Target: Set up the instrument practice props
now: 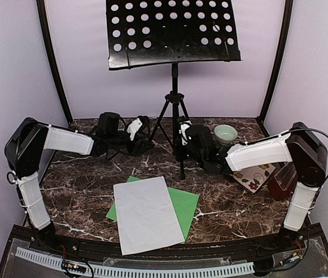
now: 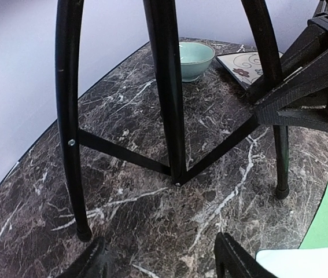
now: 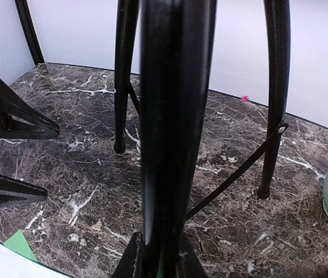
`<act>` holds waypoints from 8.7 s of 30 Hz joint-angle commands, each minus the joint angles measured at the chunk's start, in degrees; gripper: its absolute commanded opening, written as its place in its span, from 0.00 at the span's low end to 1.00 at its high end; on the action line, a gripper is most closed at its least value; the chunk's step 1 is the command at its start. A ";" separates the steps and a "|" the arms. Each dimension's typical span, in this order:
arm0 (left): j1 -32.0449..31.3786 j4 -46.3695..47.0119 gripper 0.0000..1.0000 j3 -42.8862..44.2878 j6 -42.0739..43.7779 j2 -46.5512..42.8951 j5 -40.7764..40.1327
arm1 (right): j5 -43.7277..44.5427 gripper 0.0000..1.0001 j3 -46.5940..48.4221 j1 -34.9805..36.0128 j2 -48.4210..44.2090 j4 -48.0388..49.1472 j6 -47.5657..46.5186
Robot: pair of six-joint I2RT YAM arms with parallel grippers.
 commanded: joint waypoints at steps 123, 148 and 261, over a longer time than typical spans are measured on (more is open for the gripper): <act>9.57 -10.95 0.72 -16.12 -36.23 -19.73 -11.61 | -11.96 0.95 -7.83 4.17 -13.64 -6.89 6.88; 4.05 -25.07 0.76 -45.10 -69.36 -51.72 -8.31 | -27.85 0.54 -2.31 11.53 7.61 -7.54 9.98; -2.31 -26.58 0.00 -36.90 -90.01 -61.77 -29.02 | -21.19 0.86 12.01 14.77 0.87 -13.57 9.23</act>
